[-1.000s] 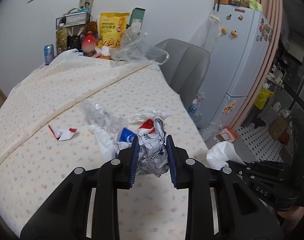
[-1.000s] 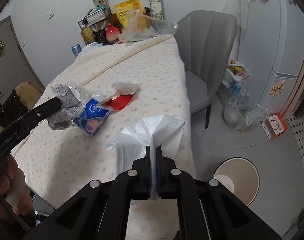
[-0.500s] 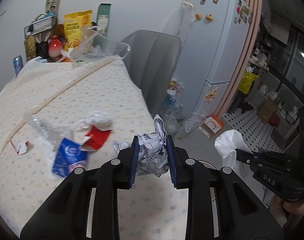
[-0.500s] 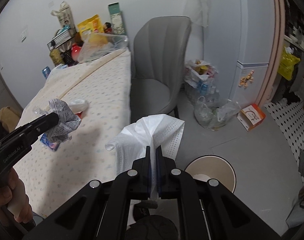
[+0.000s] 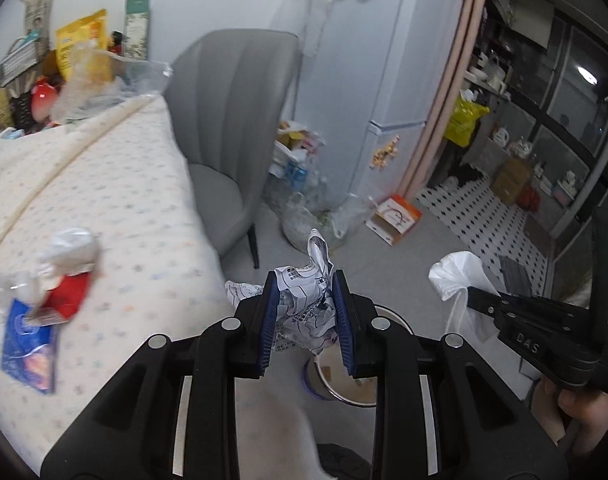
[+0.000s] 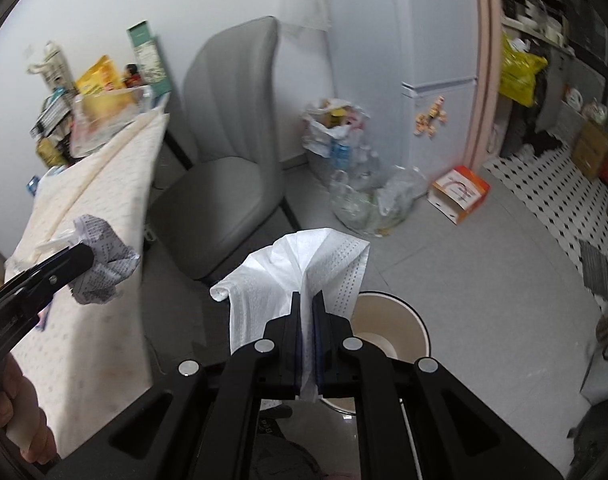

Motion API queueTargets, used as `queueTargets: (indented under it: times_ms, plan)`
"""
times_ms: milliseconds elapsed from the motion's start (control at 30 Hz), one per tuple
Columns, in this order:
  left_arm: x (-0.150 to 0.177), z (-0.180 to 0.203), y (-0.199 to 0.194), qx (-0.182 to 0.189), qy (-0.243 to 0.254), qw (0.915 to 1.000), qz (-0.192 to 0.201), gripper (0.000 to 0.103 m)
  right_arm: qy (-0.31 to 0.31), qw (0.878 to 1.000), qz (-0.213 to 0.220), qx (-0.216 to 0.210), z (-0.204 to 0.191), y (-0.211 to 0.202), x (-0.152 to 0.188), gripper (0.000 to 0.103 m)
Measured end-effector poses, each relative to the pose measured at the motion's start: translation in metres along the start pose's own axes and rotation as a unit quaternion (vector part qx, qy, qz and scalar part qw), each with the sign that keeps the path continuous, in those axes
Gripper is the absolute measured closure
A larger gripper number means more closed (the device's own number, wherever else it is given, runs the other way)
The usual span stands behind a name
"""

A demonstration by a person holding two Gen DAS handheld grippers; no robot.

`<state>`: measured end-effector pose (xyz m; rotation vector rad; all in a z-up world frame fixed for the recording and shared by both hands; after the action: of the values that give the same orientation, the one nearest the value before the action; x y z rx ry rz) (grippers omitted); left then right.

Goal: Collect trash
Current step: 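Carry the foil and mask to the white bin and open both tools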

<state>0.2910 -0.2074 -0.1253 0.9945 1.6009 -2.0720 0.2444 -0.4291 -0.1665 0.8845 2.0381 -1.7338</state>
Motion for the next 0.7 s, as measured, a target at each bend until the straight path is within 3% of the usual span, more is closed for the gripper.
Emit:
queueTargets:
  times_ms: [267, 333, 400, 700]
  plan:
    - [-0.001, 0.03, 0.032, 0.005, 0.017, 0.9995, -0.025, 0.076, 0.035, 0.999, -0.012, 0.012, 0.05, 0.035, -0.001, 0.091]
    - [0.001, 0.035, 0.04, 0.006, 0.019, 0.9993, -0.033, 0.076, 0.044, 0.999, -0.015, 0.012, 0.061, 0.042, -0.001, 0.062]
    - [0.003, 0.04, 0.046, 0.008, 0.022, 0.999, -0.039, 0.076, 0.049, 0.999, -0.009, 0.008, 0.069, 0.044, 0.001, 0.05]
    - [0.014, 0.073, 0.075, 0.022, 0.042, 0.9965, -0.07, 0.076, 0.086, 0.996, -0.008, 0.018, 0.104, 0.036, 0.022, 0.051]
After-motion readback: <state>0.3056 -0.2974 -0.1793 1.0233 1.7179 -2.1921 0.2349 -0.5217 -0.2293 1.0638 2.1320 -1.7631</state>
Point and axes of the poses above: each gripper's, at about its wrist camera, not at the fingertips, and y roughly the way its jaws point, z to its right, x to its underside, the point moved 4 cm from there along y, roughly the way its jaws point, and after that the axes turned 2 degrees about -x, right-handed, at the moved point
